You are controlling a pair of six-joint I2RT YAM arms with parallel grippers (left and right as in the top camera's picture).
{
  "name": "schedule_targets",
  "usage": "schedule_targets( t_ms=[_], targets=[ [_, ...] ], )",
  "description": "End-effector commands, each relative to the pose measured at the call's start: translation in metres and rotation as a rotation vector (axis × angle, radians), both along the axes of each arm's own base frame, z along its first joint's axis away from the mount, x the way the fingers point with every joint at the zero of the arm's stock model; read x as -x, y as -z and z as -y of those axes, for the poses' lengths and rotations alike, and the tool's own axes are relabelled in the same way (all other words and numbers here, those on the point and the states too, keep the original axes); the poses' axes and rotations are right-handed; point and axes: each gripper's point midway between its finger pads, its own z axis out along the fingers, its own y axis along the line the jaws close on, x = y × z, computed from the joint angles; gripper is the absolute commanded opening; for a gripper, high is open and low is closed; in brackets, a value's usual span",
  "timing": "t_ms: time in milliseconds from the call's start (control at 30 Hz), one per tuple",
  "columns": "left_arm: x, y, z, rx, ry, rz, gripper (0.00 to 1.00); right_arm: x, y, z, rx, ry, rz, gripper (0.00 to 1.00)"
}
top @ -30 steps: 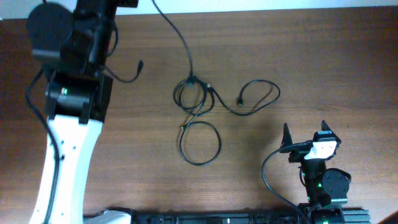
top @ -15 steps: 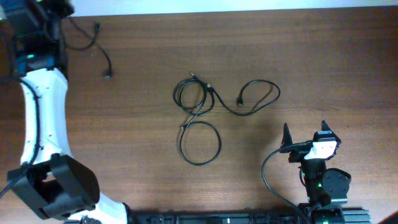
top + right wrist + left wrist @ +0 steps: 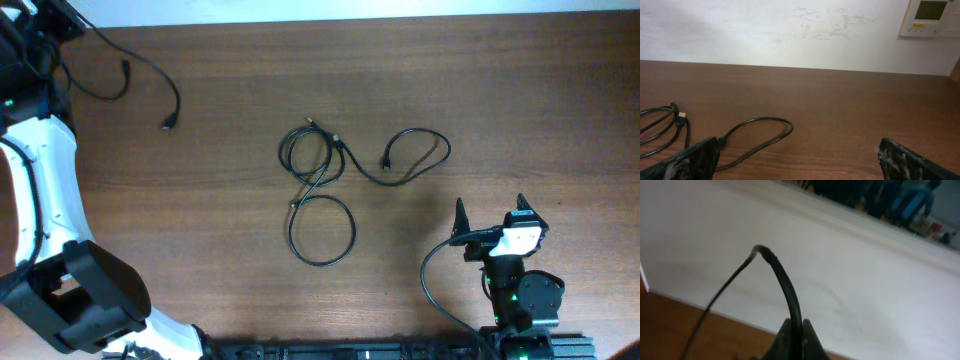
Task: Untangle cables
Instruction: 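Lower the cable onto the table at the upper left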
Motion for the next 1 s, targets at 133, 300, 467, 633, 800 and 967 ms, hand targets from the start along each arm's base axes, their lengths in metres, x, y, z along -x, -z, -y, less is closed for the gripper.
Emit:
schedule_targets(
  t_ms=[133,300,467,633,800,967],
  targets=[
    [0.014,0.107,-0.06,0.028,-0.276,-0.333,0.92,0.0,0.003,0.002,0.004,0.009,-0.003,0.99],
    [0.018,0.082,-0.058,0.013,-0.279,-0.281,0.99,0.0,0.003,0.002,0.004,0.009,-0.003,0.98],
    [0.026,0.069,-0.054,0.01,-0.279,-0.274,0.84,0.0,0.003,0.002,0.004,0.009,-0.003,0.98],
    [0.058,0.14,-0.078,-0.089,-0.33,-0.575,0.95,0.0,0.003,0.002,0.004,0.009,-0.003,0.98],
    [0.106,0.213,-0.126,0.088,-0.451,-0.775,0.99,0.0,0.003,0.002,0.004,0.009,-0.003,0.98],
    [0.129,0.235,-0.136,0.174,-0.464,-0.846,0.99,0.0,0.003,0.002,0.004,0.009,-0.003,0.98]
  ],
)
